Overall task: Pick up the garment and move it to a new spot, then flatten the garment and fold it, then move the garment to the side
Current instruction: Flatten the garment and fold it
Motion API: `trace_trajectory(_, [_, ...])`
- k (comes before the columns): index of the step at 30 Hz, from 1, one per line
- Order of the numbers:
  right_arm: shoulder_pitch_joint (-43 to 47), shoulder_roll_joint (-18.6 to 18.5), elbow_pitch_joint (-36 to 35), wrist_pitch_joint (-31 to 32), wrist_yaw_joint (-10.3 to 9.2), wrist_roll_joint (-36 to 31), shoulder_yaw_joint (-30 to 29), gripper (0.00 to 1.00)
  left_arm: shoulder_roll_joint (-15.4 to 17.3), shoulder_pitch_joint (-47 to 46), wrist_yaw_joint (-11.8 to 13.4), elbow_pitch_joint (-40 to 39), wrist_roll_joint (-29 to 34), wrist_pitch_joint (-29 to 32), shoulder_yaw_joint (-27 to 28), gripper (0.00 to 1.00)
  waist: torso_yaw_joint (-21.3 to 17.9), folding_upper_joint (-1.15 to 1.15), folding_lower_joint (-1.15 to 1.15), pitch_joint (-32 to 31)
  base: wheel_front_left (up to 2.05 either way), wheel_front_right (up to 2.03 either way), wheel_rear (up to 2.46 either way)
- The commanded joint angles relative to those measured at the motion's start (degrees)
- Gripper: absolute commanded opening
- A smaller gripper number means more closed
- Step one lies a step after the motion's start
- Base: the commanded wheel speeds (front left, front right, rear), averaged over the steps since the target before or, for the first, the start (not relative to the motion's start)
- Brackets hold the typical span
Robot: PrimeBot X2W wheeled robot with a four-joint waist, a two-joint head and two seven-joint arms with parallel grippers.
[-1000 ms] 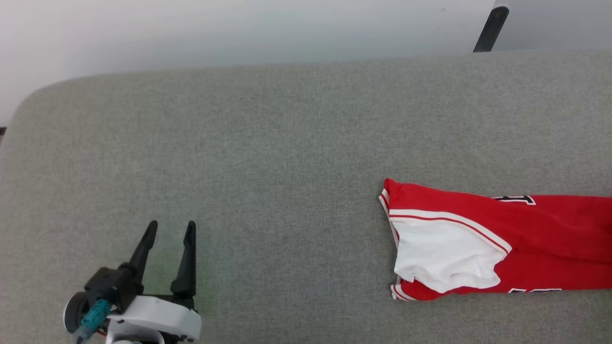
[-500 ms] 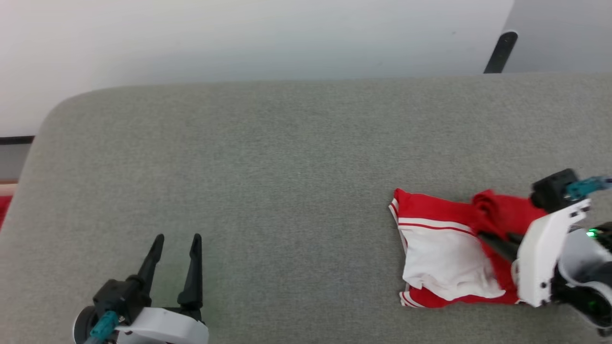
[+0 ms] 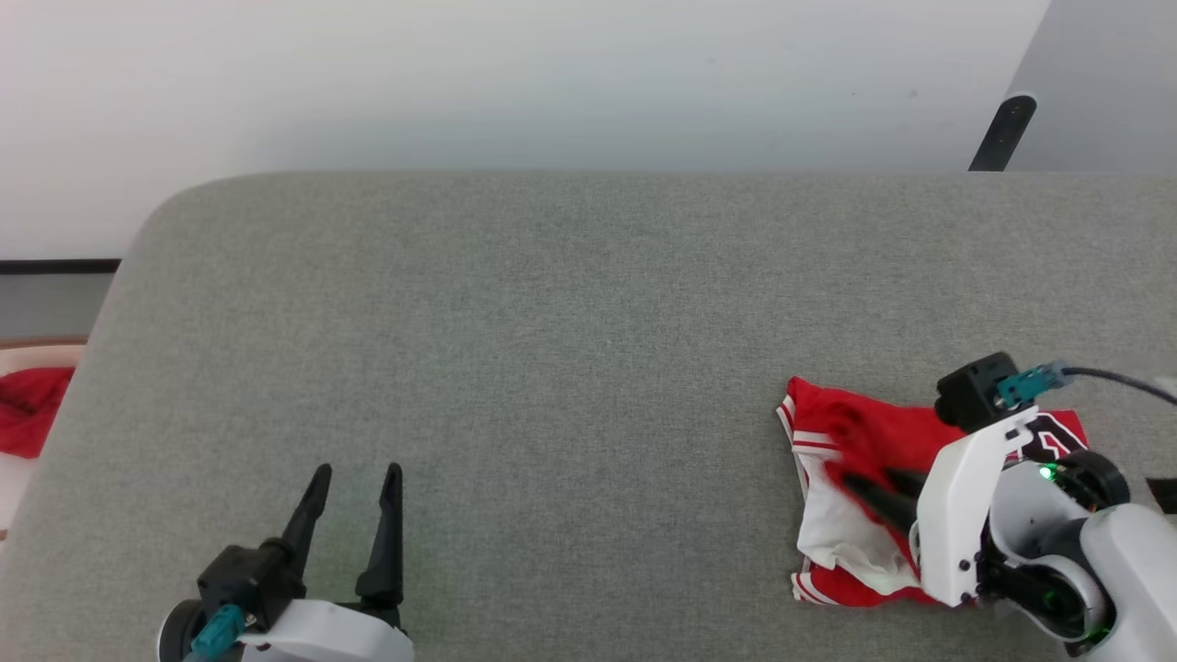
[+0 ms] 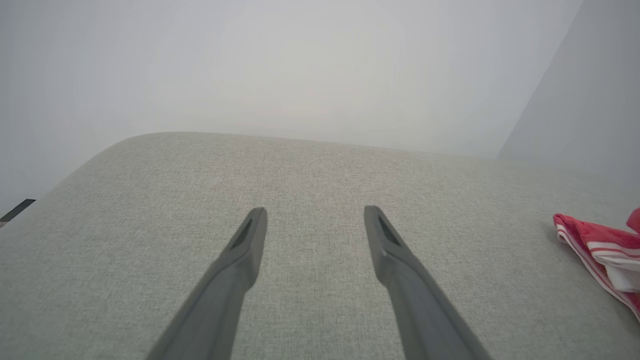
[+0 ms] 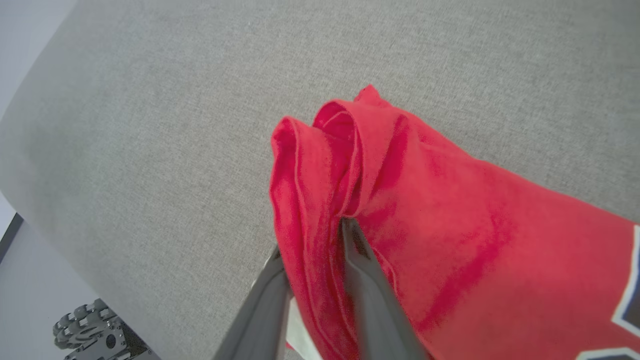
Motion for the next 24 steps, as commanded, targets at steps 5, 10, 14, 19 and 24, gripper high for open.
trace_trajectory(5, [-0.8,1.1,3.1,-2.2,-0.09,0.5,1.6,1.00,0.4,0.8,-0.3,0.5,0.2,0.0,0.5,1.00,-0.9,0.00,0.00,-1.0,0.00,0.00,0.00])
trace_trajectory(10, [-1.3,1.2,4.3,-3.9,-0.09,1.7,2.3,1.00,0.3,1.3,-0.4,0.9,0.1,0.0,0.3,1.00,-2.2,0.00,0.00,-2.1,0.00,0.00,0.00])
trace_trajectory(14, [-1.1,0.9,4.7,-6.6,-0.09,2.5,1.3,1.00,0.6,1.5,-0.4,1.2,0.0,0.0,0.2,1.00,-3.3,0.00,0.00,-3.2,0.00,0.00,0.00])
trace_trajectory(19, [-0.7,-0.4,5.8,-10.8,-0.09,2.3,-1.6,1.00,1.0,2.1,-0.4,1.4,-0.5,0.0,0.9,1.00,-5.3,0.00,0.00,-4.8,0.00,0.00,0.00])
trace_trajectory(24, [0.7,-1.3,8.1,-15.6,-0.09,2.2,-6.8,1.00,0.9,2.4,-0.4,1.8,-0.6,0.0,1.0,1.00,-7.2,0.00,0.00,-6.0,0.00,0.00,0.00])
